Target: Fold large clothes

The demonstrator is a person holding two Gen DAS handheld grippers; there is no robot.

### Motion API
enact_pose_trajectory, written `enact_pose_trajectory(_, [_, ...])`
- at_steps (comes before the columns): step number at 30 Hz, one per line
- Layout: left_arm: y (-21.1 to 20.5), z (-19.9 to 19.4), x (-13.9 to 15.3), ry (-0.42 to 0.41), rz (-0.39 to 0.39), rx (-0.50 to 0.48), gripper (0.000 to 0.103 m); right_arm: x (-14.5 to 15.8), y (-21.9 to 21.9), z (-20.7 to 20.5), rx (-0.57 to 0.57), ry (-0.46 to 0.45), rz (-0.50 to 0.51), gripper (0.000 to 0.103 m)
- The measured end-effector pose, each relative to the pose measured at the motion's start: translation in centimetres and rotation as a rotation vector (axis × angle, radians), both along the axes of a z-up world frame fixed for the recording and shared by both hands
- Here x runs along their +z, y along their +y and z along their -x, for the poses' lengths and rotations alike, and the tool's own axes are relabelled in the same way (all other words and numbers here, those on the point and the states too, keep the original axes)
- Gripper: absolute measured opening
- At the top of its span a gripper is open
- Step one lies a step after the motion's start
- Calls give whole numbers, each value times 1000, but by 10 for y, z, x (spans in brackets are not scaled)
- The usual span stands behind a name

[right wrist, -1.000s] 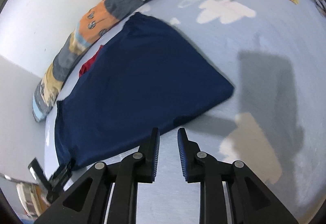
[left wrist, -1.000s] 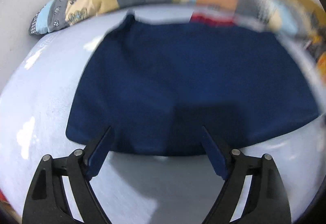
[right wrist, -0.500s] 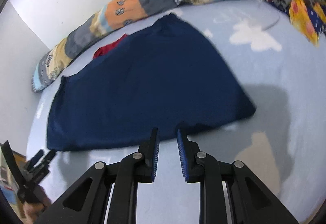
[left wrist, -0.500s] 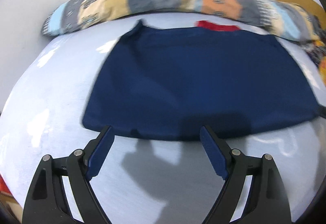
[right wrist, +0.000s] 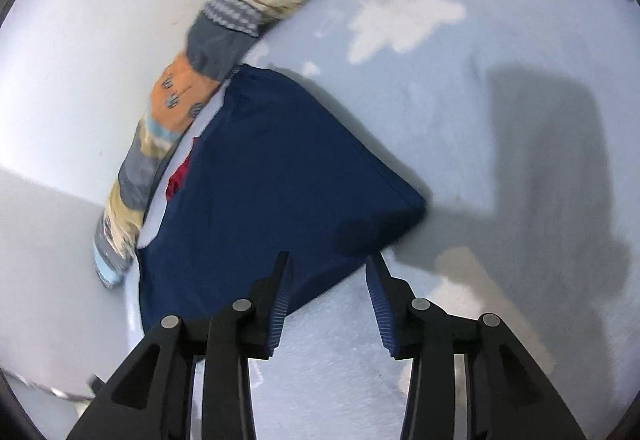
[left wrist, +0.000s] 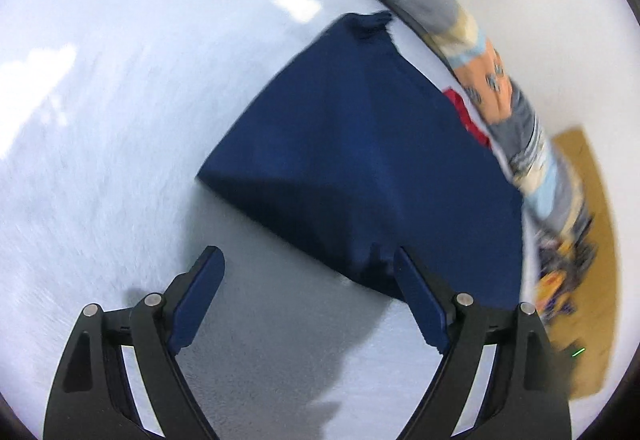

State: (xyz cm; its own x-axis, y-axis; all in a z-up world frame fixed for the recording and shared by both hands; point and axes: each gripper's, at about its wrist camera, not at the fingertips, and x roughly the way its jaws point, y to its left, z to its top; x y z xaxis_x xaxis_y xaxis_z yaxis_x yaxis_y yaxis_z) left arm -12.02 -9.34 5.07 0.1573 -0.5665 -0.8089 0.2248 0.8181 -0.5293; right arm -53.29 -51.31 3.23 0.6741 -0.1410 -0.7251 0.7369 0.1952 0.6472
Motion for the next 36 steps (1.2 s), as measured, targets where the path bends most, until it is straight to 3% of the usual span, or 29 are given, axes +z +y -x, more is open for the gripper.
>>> enact_pose_trajectory(7, [23, -8, -12, 96, 145, 95, 86, -21, -4, -4, -51, -50, -94, 41])
enact_pose_trajectory(15, [24, -11, -15, 71, 155, 106, 86, -32, -11, -17, -103, -118, -101, 41])
enact_pose_trajectory(21, [9, -21, -18, 1, 182, 128, 86, -43, -23, -23, -159, -252, -105, 41])
enact_pose_trajectory(26, [0, -31, -22, -79, 229, 159, 86, -53, -33, -40, -162, -329, -88, 18])
enact_pose_trajectory(27, [-2, -32, -22, -94, 232, 164, 77, -53, -34, -42, -163, -342, -89, 15])
enact_pose_trajectory(28, [-3, -34, -21, -122, 200, 179, 45, -53, -35, -45, -158, -345, -86, 12])
enact_pose_trajectory(29, [-5, -37, -23, -128, 167, 184, 32, -50, -37, -48, -148, -320, -71, 11])
enact_pose_trajectory(31, [-5, -40, -26, -122, 195, 188, 25, -42, -36, -52, -132, -300, -49, 10])
enact_pose_trajectory(36, [-10, -33, -11, -183, 135, 173, 16, -21, -33, -53, -87, -311, 16, 8])
